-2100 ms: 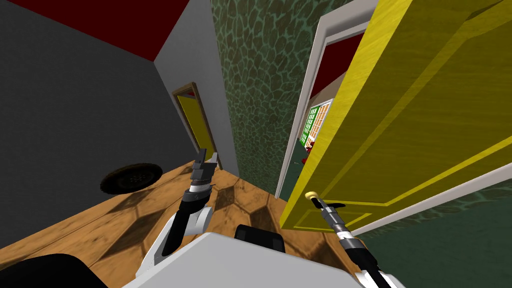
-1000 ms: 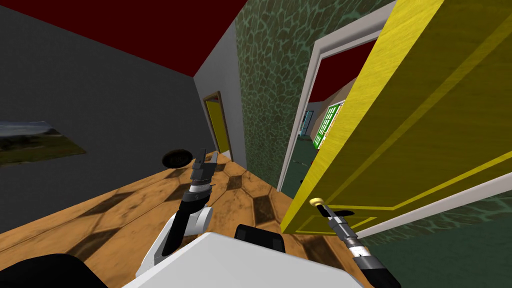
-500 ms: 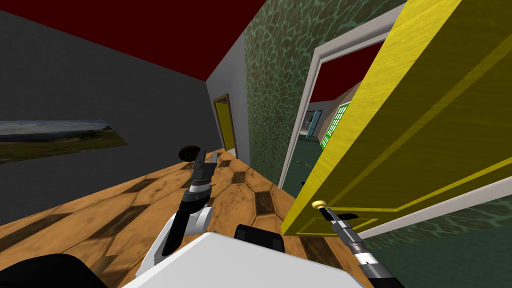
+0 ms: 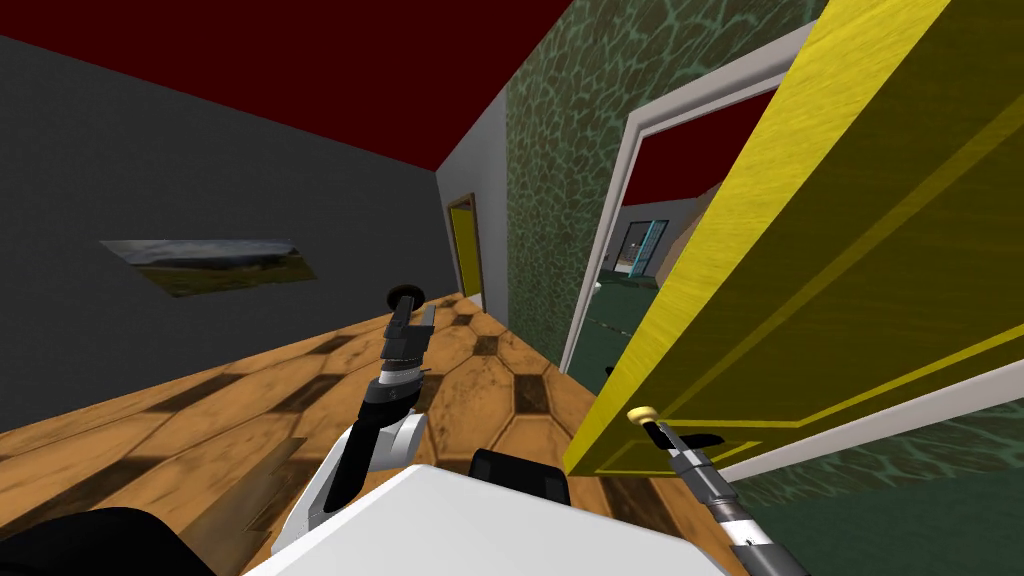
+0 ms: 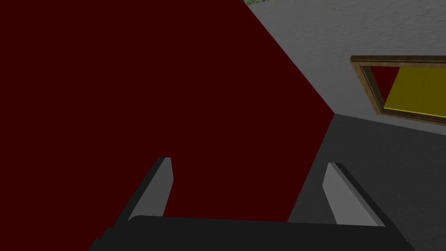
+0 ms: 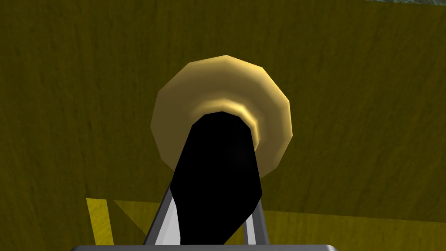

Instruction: Pull the door open

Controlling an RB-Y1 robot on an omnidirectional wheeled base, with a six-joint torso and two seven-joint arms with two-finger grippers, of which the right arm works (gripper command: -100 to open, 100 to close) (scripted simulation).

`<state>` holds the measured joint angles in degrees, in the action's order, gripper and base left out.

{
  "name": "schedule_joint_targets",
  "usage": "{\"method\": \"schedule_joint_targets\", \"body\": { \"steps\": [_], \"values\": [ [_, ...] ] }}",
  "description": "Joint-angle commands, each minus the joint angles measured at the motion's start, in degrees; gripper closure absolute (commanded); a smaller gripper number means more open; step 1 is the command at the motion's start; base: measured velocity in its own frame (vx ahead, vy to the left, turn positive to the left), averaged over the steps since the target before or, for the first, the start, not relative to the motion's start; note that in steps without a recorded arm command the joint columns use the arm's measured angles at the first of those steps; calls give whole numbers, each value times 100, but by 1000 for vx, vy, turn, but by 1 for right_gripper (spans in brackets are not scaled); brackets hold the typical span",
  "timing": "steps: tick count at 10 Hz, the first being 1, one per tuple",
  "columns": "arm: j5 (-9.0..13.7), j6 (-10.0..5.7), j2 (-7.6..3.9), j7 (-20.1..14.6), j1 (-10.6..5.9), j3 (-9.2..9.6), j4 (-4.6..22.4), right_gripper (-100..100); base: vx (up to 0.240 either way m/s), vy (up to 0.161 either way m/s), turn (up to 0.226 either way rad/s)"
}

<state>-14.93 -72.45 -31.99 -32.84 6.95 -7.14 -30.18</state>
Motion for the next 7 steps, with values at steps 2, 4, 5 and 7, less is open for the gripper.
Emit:
{"method": "schedule_joint_targets", "body": {
  "steps": [2, 4, 5, 7],
  "values": [
    [-12, -94, -45, -15, 103, -50, -55, 100, -208, -93, 170],
    [-23, -176, -66, -21, 119, -68, -5, 100, -199, -68, 113],
    [-27, -120, -43, -33, 123, -47, -45, 100, -77, -46, 29],
    [-134, -338, -60, -46, 205, -13, -29, 100, -175, -64, 101]
  ]
}}
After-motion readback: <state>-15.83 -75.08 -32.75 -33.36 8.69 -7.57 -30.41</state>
